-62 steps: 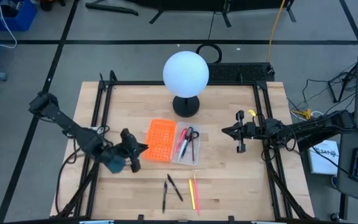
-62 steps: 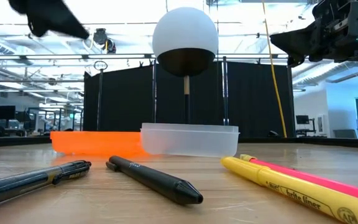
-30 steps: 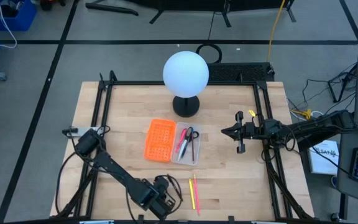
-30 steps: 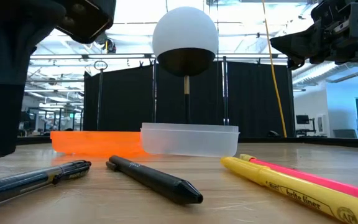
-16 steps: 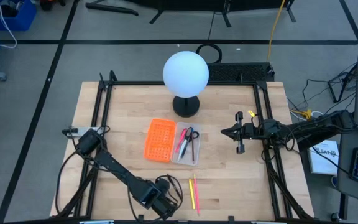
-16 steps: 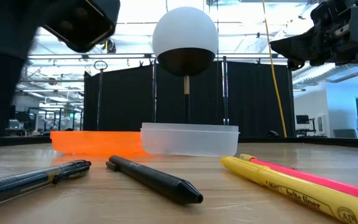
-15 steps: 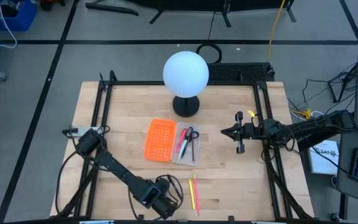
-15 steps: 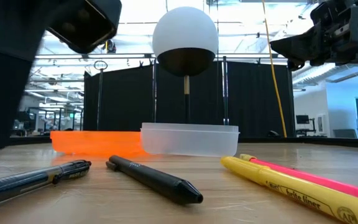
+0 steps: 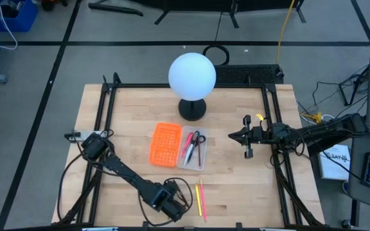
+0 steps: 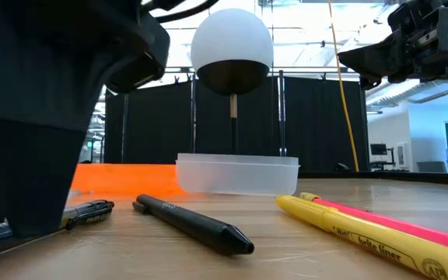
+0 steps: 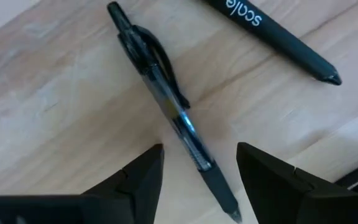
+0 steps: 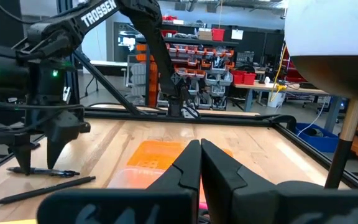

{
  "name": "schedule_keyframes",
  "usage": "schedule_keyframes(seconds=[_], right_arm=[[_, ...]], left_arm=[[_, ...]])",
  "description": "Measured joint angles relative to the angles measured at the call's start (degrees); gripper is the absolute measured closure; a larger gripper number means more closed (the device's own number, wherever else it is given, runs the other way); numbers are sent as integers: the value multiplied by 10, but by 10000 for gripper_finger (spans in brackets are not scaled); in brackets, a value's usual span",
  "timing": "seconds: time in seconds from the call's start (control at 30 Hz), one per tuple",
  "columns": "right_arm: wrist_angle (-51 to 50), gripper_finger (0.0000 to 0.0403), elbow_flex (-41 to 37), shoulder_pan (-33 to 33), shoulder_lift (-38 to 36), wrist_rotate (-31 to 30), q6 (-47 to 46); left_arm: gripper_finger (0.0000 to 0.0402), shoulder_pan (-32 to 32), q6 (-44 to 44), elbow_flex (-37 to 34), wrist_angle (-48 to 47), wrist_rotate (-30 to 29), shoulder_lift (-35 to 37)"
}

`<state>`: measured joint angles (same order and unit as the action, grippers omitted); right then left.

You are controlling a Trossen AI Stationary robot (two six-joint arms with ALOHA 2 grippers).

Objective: Pick & place school supplies into a supply box
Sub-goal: Put the left black pen into the supply box

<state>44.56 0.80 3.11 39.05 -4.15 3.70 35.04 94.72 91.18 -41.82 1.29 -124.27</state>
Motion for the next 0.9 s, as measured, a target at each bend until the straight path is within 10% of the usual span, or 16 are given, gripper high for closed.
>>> schedule_keyframes(seconds=[0.9], right_arm=[[-12, 399, 0, 0, 1, -1, -15]], left_arm=[[196, -11, -6, 6, -62, 66, -47]])
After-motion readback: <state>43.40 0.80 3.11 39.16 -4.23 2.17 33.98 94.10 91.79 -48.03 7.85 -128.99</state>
